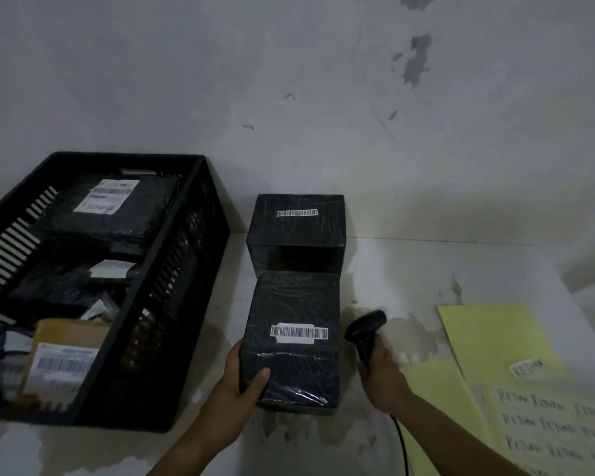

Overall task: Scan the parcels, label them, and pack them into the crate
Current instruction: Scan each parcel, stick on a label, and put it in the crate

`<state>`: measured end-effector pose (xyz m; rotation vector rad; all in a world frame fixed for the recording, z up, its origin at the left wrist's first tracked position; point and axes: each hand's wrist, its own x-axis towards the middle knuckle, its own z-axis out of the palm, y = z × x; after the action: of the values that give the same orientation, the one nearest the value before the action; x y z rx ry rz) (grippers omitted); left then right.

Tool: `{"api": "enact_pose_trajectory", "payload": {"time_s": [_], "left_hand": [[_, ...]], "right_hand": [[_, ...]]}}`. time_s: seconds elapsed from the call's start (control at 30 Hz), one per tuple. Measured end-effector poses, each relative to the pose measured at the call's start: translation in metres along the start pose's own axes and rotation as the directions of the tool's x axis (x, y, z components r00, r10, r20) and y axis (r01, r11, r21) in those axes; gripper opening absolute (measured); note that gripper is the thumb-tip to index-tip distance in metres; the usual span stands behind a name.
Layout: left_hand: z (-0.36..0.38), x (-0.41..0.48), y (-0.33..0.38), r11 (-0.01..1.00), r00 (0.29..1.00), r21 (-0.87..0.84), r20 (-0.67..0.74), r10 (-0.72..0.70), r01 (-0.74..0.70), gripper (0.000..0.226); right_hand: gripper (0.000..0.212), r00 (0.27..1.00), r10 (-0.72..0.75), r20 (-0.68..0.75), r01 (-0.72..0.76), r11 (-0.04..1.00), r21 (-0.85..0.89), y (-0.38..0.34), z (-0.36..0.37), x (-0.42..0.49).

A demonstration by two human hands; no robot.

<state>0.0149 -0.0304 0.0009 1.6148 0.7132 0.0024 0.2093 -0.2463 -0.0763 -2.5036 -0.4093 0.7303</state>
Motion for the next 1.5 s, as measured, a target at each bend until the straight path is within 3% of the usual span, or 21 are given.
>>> {"api": "enact_pose_trajectory", "payload": {"time_s": [0.17, 0.3, 0.53, 0.7, 0.8, 0.9, 1.0, 1.1, 1.2, 1.33, 1.5], "left_hand": [[-0.002, 0.004, -0.005, 1.0, 1.0, -0.002, -0.004, 0.003, -0.003, 0.08], [0.002, 0.004, 0.003, 1.0, 1.0, 0.003, -0.02, 0.016, -0.016, 0.063], [0.0, -0.002, 0.013, 0.993, 0.996, 0.1, -0.045, 0.074, -0.069, 0.062], [-0.005, -0.009, 0.02, 0.965, 0.98, 0.225, -0.113, 0.165, -0.137, 0.051], [0.003, -0.017, 0.021, 0.902, 0.959, 0.386, -0.121, 0.256, -0.192, 0.058], [0.02, -0.023, 0.02, 0.733, 0.926, 0.652, -0.124, 0.357, -0.195, 0.072], [0.062, -0.032, 0.033, 0.572, 0.871, 0.736, 0.049, 0.489, -0.362, 0.065], [0.126, -0.034, 0.04, 0.504, 0.823, 0.693, 0.237, 0.517, -0.516, 0.063], [0.194, -0.031, 0.032, 0.522, 0.805, 0.616, 0.393, 0.445, -0.589, 0.06], [0.266, -0.015, 0.013, 0.534, 0.804, 0.639, 0.577, 0.144, -0.554, 0.066], [0.312, 0.004, 0.001, 0.362, 0.841, 0.81, 0.529, -0.113, -0.461, 0.082]], "right_hand": [[0.077, 0.999, -0.023, -0.035, 0.018, 0.989, -0.149, 0.003, 0.006, -0.002], [0.085, 0.999, -0.047, -0.012, 0.042, 0.962, -0.271, 0.003, 0.004, -0.001], [0.096, 0.996, -0.083, -0.031, 0.077, 0.984, -0.161, 0.015, 0.008, -0.016], [0.089, 0.981, -0.194, -0.002, 0.193, 0.977, -0.087, 0.028, -0.004, -0.048], [0.084, 0.971, -0.236, 0.05, 0.24, 0.961, -0.134, 0.053, -0.017, -0.069], [0.079, 0.976, -0.212, 0.045, 0.216, 0.966, -0.144, 0.089, -0.037, -0.082], [0.073, 0.982, -0.19, 0.0, 0.189, 0.974, -0.128, 0.129, -0.066, -0.094], [0.065, 0.989, -0.134, -0.058, 0.128, 0.987, -0.092, 0.165, -0.1, -0.099], [0.059, 0.991, -0.083, -0.11, 0.079, 0.996, -0.036, 0.196, -0.132, -0.096], [0.053, 0.98, -0.014, -0.198, 0.019, 1.0, 0.024, 0.228, -0.175, -0.075], [0.05, 0.983, 0.016, -0.181, -0.013, 1.0, 0.019, 0.255, -0.21, -0.033]]}}
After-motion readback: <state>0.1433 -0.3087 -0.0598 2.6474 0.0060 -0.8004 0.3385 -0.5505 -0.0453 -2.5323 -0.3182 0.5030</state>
